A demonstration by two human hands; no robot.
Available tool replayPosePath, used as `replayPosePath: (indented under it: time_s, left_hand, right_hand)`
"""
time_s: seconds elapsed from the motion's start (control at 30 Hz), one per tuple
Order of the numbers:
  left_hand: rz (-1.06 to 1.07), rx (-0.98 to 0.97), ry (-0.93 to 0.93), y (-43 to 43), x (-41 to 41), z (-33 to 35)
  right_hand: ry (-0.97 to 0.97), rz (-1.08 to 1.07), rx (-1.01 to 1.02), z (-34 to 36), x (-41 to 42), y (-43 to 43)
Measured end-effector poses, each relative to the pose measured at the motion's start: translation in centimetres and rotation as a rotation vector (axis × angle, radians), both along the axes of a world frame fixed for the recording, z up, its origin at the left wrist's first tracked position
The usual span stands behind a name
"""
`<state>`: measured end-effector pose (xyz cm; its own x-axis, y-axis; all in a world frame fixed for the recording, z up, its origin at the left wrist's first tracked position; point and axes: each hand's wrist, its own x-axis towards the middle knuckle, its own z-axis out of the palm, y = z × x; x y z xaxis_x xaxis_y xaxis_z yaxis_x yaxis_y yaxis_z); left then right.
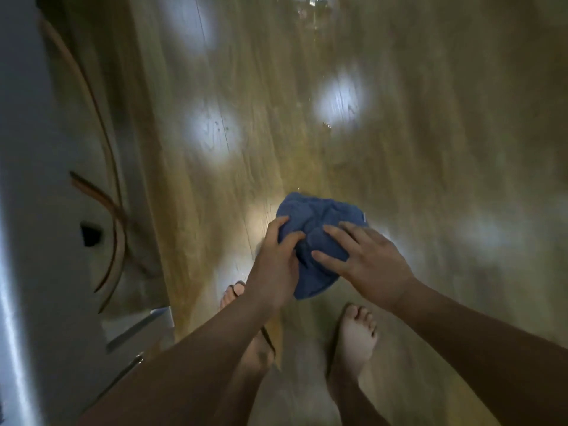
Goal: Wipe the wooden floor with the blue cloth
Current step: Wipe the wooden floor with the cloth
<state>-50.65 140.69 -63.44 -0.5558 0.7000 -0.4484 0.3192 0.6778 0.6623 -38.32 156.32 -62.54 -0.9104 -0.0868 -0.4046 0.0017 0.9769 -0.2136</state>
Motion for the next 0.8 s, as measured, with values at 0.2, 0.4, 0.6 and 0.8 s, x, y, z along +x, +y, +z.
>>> replayPosePath:
  time_s: [0.2, 0.4, 0.6, 0.8]
  left_hand:
    - [-0.228, -0.553, 0.078, -1.9, 2.1, -11.7]
    - [-0.393, -0.562, 0.081, -1.1, 4.7, -16.7]
    - [-0.369, -0.404, 0.24, 0.6, 3.7, -20.4]
    - [-0.381, -0.291, 0.44, 1.9, 1.7, -25.4]
  right_hand:
    - [-0.301, -0.106, -0.074, -12.0, 1.9, -1.3]
    - [-0.276, -0.384, -0.141, -18.3, 3.5, -2.1]
    - [0.012, -0.428, -0.112, -21.6, 0.0, -2.1]
    - [0.143, -0.31, -0.038, -26.9, -1.3, 0.1]
